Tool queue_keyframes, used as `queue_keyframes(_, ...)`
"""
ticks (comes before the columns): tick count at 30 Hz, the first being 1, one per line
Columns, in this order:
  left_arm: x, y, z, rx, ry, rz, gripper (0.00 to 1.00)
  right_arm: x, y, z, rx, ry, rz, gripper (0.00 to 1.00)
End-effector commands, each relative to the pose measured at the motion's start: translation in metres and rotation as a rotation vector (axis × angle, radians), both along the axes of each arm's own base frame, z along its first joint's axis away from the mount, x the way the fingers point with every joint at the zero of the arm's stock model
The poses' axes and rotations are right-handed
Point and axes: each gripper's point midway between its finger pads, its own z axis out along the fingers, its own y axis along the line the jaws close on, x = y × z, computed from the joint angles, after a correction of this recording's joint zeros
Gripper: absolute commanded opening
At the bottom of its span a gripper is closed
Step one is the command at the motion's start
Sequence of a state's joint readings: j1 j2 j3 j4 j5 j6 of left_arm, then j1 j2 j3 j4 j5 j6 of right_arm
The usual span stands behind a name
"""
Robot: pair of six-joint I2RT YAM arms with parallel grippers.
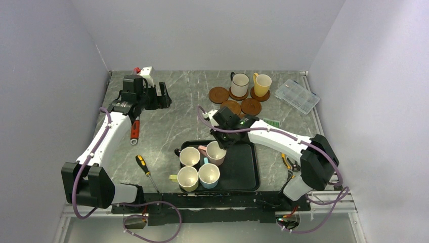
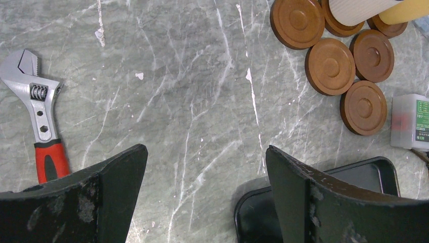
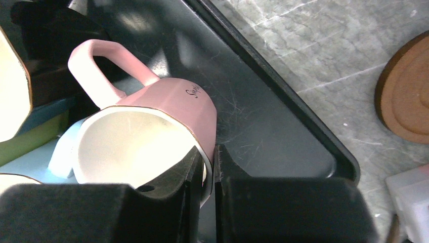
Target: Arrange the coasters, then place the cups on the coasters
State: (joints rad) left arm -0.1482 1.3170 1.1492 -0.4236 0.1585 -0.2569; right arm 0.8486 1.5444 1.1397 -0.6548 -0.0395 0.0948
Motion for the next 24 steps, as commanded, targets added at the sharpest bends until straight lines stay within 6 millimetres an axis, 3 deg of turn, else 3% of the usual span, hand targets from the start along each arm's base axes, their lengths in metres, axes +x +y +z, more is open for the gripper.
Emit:
queue_keyframes(1, 0.003, 0.000, 0.014, -0.013, -0.052, 0.008, 0.93, 0.008, -0.007, 0.031, 0.016, -0.096, -0.038, 0.08)
queue_keyframes(5, 0.003, 0.000, 0.016, -0.016, -0.056, 0.008, 0.93, 0.011, -0.018, 0.042, 0.003, -0.140, -0.077, 0.00)
queue_keyframes(16, 0.001, 0.000, 0.021, -0.027, -0.068, 0.012, 0.93, 0.019, -0.045, 0.083, -0.038, -0.233, -0.193, 0.00)
queue_keyframes(20, 0.001, -0.005, 0.022, -0.050, -0.066, 0.001, 0.93, 0.031, -0.051, 0.102, -0.043, -0.278, -0.221, 0.00)
queue_keyframes(24, 0.000, -0.002, 0.023, -0.038, -0.068, 0.008, 0.93, 0.058, -0.054, 0.119, -0.007, -0.311, -0.256, 0.00)
